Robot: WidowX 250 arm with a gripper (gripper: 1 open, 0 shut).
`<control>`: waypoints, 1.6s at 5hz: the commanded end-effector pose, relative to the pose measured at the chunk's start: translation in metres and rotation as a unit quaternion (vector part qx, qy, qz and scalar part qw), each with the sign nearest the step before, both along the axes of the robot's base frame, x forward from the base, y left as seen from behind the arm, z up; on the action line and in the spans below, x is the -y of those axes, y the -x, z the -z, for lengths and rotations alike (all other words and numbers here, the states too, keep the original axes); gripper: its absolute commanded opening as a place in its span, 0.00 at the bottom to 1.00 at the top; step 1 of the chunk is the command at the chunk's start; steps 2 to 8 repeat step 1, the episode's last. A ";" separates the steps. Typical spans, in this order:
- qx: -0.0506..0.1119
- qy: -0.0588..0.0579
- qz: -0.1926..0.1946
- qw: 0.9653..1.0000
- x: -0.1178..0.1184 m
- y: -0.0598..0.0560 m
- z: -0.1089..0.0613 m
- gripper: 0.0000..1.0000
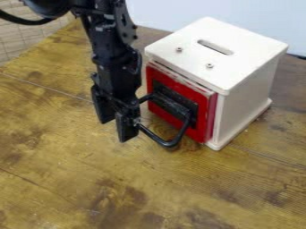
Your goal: Close the drawer
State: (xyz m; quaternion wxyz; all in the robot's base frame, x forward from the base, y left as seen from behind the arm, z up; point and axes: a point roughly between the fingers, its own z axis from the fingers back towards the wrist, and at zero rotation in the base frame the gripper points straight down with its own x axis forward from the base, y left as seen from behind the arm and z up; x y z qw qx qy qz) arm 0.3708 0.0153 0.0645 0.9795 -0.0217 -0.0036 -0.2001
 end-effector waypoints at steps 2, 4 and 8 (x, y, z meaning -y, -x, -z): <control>0.056 -0.002 -0.021 0.998 0.005 -0.001 -0.031 1.00; 0.056 -0.002 -0.021 0.998 0.005 -0.001 -0.031 1.00; 0.056 -0.002 -0.021 0.998 0.005 -0.001 -0.031 1.00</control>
